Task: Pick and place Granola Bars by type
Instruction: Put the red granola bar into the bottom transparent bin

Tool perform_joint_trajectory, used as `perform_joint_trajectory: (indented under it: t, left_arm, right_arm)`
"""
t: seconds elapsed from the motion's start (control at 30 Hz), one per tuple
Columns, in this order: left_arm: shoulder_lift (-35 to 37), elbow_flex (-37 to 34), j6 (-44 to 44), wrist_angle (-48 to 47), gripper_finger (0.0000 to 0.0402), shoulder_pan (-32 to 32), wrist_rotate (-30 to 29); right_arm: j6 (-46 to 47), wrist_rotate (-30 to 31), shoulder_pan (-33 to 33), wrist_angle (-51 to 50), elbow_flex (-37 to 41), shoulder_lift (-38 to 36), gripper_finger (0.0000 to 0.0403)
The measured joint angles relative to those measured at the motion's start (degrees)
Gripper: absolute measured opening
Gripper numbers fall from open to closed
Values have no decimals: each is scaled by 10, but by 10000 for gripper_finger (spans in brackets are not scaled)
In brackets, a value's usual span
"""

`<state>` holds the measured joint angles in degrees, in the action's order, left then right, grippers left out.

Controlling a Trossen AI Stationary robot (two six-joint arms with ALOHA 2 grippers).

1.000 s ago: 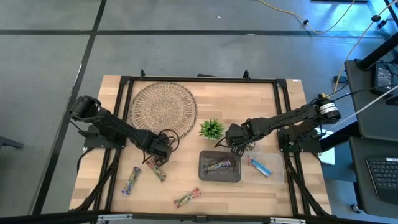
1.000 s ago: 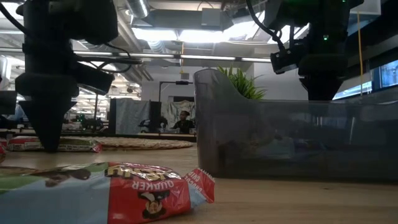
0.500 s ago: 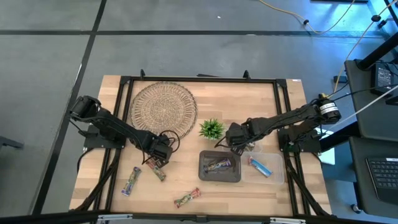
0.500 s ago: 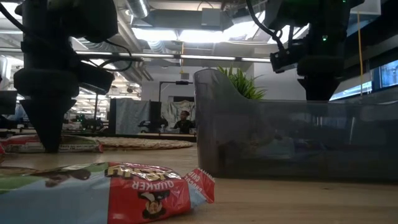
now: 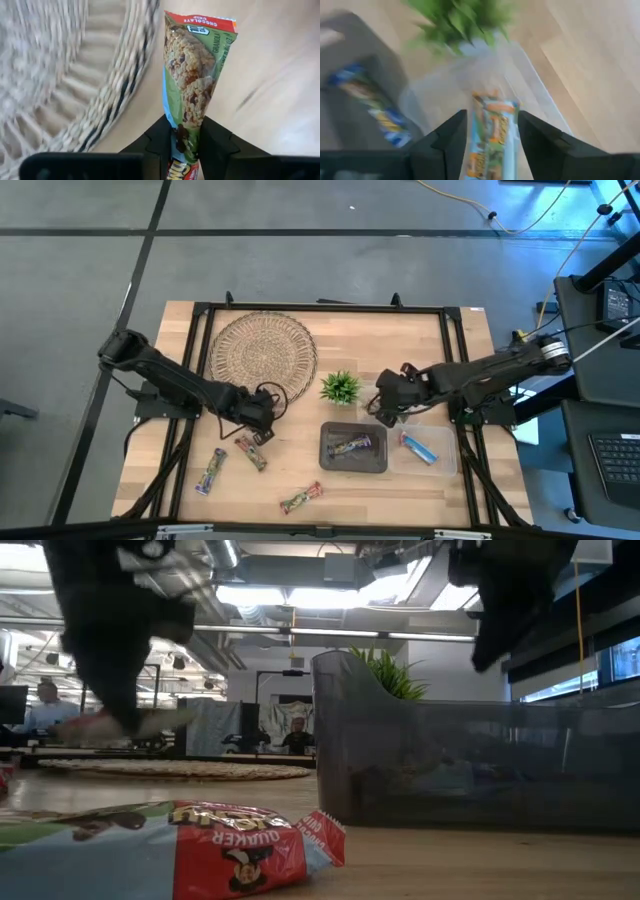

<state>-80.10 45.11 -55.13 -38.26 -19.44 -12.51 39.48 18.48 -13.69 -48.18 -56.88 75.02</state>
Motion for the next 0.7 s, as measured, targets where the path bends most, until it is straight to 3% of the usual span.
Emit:
perform_joint_trajectory:
  t: [0.17, 0.33, 0.53, 0.7]
  left_arm:
    - [67, 3, 25, 101, 72, 0, -51]
    - [113, 4, 141, 282, 72, 0, -89]
    - [112, 5, 283, 538, 72, 0, -101]
    - [82, 5, 380, 704, 72, 0, -82]
  right_arm:
    - [-71, 1, -18, 125, 0, -40, 179]
    - [-190, -2, -44, 301, 0, -48, 179]
    - [-304, -31, -64, 474, 0, -18, 179]
    - [-322, -30, -66, 544, 0, 10, 179]
